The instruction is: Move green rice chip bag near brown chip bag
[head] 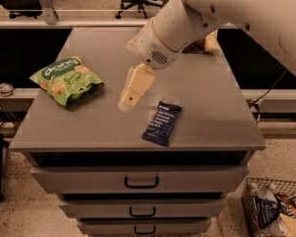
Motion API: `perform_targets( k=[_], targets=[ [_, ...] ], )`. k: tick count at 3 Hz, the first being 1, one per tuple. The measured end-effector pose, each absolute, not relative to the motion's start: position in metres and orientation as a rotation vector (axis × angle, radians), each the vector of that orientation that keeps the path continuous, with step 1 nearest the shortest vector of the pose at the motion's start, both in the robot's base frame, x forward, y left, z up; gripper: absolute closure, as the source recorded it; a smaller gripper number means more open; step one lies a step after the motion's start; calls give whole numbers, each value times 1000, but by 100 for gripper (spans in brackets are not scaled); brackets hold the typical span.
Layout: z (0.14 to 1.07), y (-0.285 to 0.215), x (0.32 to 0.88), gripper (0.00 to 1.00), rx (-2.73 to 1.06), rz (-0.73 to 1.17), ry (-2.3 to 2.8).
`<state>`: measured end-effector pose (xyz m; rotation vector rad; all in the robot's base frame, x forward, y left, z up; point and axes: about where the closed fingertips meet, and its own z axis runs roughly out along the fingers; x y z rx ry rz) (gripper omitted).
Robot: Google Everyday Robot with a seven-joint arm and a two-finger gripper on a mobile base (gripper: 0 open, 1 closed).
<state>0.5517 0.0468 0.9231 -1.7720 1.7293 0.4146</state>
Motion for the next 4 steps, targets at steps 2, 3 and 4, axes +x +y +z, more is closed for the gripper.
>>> perform_targets(
  k=[2,3,4],
  targets=[
    [909,113,587,0,-1580,548,1651],
    [893,158,611,0,-1485,649,1647],
    [879,190,624,0,-1428,723,1673]
  ],
)
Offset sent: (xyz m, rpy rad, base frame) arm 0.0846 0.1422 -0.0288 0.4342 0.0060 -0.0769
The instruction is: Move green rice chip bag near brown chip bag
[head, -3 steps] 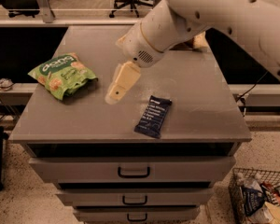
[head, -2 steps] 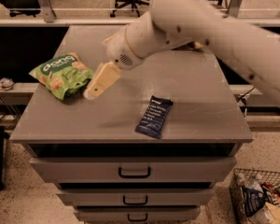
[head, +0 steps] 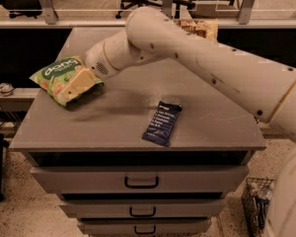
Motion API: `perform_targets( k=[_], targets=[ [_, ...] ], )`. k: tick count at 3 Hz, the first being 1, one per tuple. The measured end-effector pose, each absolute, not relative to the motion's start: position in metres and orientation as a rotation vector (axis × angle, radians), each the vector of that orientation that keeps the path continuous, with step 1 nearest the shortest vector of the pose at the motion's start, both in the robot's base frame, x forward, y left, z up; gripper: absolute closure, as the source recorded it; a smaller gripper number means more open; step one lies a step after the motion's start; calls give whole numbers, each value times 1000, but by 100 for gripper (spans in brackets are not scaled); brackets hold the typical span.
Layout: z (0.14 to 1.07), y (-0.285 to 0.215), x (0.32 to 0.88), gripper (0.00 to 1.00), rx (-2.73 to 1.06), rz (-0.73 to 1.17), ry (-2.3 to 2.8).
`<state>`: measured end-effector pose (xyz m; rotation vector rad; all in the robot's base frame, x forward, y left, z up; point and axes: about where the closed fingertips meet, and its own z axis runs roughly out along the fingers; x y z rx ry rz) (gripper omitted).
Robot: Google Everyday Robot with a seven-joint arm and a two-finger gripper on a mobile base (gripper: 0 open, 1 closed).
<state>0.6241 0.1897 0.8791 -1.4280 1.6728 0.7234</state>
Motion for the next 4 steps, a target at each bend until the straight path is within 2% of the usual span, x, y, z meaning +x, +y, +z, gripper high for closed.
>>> perform_targets(
  k=[1,2,4],
  targets=[
    [868,208,629,18,-1412,748,1719],
    [861,212,630,41,-1408,733,1759],
    [868,194,625,88,-1402,614,1809]
  ],
)
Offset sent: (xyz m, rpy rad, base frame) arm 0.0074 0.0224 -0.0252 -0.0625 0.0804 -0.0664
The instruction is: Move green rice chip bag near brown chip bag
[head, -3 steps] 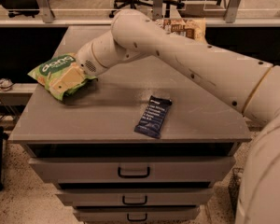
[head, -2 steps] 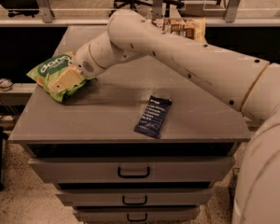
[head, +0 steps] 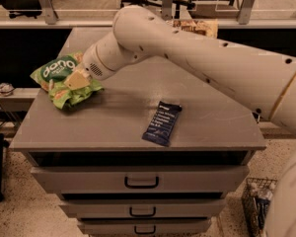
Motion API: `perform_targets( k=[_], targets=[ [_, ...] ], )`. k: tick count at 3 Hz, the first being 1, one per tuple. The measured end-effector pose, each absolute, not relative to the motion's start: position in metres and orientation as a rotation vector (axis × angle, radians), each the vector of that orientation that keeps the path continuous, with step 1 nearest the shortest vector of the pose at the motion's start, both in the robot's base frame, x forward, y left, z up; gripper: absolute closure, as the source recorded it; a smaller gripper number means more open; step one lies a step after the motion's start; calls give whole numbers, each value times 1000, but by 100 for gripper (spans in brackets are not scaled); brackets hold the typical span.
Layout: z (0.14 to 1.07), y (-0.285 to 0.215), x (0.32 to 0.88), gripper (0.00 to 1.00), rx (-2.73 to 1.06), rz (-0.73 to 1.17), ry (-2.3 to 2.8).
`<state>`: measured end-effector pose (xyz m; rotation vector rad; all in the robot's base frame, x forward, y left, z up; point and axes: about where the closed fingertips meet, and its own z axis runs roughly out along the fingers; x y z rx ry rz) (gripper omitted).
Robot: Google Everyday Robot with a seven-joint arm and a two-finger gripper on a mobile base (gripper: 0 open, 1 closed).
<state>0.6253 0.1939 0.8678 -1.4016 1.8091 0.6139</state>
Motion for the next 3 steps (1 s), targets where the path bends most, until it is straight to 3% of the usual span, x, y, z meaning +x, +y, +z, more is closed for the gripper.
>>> perform_targets(
  k=[1,2,3],
  targets=[
    [876,186,622,100,-1403,564,1810],
    [895,156,623,100,-1401,457,1824],
    [924,96,629,100,-1406,316,1868]
  ],
)
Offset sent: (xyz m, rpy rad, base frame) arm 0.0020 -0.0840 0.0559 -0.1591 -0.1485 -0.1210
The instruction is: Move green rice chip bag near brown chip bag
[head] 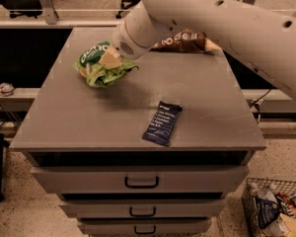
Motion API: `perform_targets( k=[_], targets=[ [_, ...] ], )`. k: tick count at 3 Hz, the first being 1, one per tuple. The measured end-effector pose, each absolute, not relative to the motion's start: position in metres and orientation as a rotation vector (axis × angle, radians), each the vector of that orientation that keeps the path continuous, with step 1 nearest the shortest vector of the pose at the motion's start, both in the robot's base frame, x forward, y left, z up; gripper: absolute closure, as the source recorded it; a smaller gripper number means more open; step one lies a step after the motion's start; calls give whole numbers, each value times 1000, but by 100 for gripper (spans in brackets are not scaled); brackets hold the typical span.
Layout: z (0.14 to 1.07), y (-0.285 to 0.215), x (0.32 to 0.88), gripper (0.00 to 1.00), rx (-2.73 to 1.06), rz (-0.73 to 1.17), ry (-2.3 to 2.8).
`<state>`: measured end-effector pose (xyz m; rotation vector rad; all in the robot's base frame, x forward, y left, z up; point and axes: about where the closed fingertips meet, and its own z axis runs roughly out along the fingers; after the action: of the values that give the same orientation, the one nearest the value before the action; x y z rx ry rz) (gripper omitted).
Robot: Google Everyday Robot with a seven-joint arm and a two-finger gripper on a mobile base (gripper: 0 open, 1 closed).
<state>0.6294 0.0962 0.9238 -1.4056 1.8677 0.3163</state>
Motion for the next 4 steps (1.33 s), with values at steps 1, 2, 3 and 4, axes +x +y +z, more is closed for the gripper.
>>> perform_targets(
  k=[1,2,3,4],
  targets=[
    [924,97,630,100,-1405,317,1866],
    [923,52,637,100,-1314,278,1932],
    [926,-23,648,100,-1189,190,2010],
    [934,-100,653,100,-1037,62,2090]
  ],
)
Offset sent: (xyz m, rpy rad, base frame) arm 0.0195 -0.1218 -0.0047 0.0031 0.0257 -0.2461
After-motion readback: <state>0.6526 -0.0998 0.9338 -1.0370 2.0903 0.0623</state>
